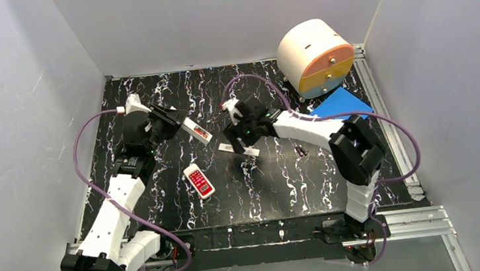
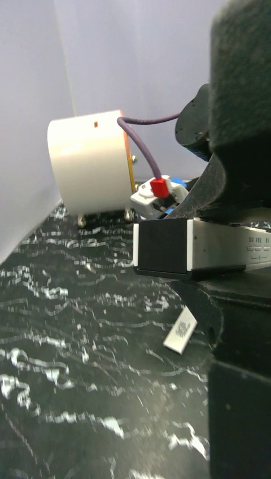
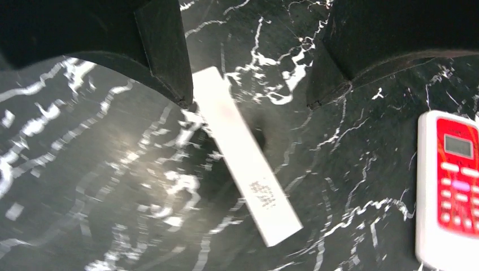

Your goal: Load the batteries into the remote control

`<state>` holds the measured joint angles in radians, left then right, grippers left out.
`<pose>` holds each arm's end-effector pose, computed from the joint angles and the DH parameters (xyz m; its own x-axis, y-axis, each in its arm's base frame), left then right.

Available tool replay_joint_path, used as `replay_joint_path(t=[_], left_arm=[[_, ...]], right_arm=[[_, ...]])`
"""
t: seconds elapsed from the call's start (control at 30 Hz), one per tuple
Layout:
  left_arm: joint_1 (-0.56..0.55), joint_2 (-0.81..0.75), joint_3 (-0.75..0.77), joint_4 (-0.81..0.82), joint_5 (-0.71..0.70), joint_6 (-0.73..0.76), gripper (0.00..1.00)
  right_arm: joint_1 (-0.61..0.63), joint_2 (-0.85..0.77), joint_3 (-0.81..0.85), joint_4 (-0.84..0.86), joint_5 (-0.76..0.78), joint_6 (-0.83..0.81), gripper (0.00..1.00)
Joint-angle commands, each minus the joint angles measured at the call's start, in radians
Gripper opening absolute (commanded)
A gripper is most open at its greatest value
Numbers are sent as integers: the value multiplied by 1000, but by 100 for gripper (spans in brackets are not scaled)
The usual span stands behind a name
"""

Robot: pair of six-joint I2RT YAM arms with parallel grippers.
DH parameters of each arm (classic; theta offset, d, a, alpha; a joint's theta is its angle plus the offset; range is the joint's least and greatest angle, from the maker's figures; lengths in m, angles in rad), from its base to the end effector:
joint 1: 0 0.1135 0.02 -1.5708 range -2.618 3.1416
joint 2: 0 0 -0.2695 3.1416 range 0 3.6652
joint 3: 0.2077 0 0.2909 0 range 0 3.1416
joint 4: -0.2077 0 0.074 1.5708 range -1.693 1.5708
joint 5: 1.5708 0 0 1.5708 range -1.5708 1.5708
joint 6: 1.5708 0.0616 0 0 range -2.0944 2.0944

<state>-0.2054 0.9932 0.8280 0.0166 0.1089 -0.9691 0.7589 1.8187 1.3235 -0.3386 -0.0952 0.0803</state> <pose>0.2896 -0.0672 0.3316 -0.3359 -0.7671 -0.5465 0.0549 0.5633 -0.8244 0.3269 0.3181 0.1921 -0.5942 -0.4535 -0.6643 -0.6859 0.7170 0.1241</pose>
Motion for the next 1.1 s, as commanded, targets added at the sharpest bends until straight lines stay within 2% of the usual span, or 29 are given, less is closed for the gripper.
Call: replay_joint_path(t=[0.0, 0.3, 0.5, 0.7, 0.9, 1.07], left_arm=[[12, -57, -22, -116, -96, 28, 0], [30, -57, -6, -137, -86, 47, 0], [51, -30, 7, -119, -26, 53, 0], [65, 4, 24, -74, 59, 74, 0], [74, 11, 31, -43, 105, 105, 0], [83, 7, 40, -26, 143, 145, 0]], right_arm=[[76, 67, 117, -53, 117, -132, 82], [96, 252, 271, -154, 167, -155, 81], [95, 278, 257, -148, 150, -195, 77], [93, 308, 261, -180, 69, -197, 72], [59, 342, 262, -229, -11, -203, 65], [28, 353, 247, -262, 8, -196, 50]])
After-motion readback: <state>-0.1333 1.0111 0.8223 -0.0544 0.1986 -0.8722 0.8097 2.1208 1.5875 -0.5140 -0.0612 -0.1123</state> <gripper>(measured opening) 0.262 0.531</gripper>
